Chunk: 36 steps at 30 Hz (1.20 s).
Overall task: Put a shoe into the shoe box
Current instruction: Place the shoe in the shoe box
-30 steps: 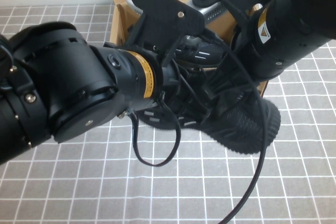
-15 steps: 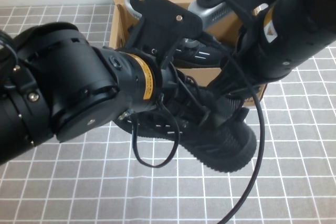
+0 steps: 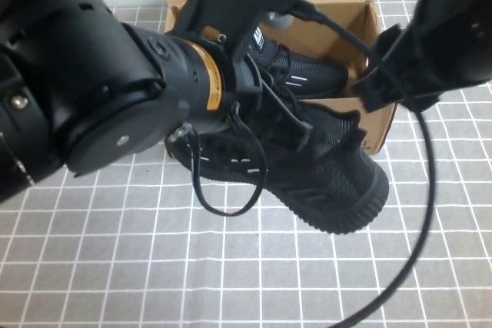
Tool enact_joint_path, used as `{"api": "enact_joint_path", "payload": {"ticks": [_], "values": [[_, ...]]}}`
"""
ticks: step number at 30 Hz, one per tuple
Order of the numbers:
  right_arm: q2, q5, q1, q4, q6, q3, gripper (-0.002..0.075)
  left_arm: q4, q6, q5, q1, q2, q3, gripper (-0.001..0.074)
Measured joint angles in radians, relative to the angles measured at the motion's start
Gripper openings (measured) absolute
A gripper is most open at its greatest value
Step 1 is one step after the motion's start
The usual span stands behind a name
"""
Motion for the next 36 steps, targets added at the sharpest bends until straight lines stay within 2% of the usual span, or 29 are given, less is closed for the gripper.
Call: {"api": "enact_joint_path", "payload": {"ticks": [8, 13, 15, 17, 28, 36], "values": [[-0.058, 0.004, 0.000, -0.099, 0.039, 0.000, 0.0211, -0.002, 0.000, 0.063, 0.000, 0.005, -0.080, 0.0000], [-0.063, 0.004, -0.017, -0.132, 0.064, 0.000, 0.0082, 0.009, 0.002, 0.084, 0.000, 0.054, -0.170, 0.0000], [-0.065, 0.004, -0.046, -0.138, 0.067, 0.011, 0.0026, 0.014, 0.006, 0.090, 0.000, 0.090, -0.211, 0.0000], [-0.071, 0.004, -0.088, -0.139, 0.078, 0.031, 0.0002, 0.016, 0.010, 0.094, 0.005, 0.133, -0.252, 0.0000], [-0.172, 0.004, -0.272, -0.121, 0.093, 0.164, -0.0015, -0.050, 0.027, 0.070, 0.140, 0.332, -0.449, 0.0000], [-0.253, 0.004, -0.326, -0.119, 0.093, 0.240, -0.0016, -0.107, 0.057, 0.019, 0.208, 0.442, -0.537, 0.0000]]}}
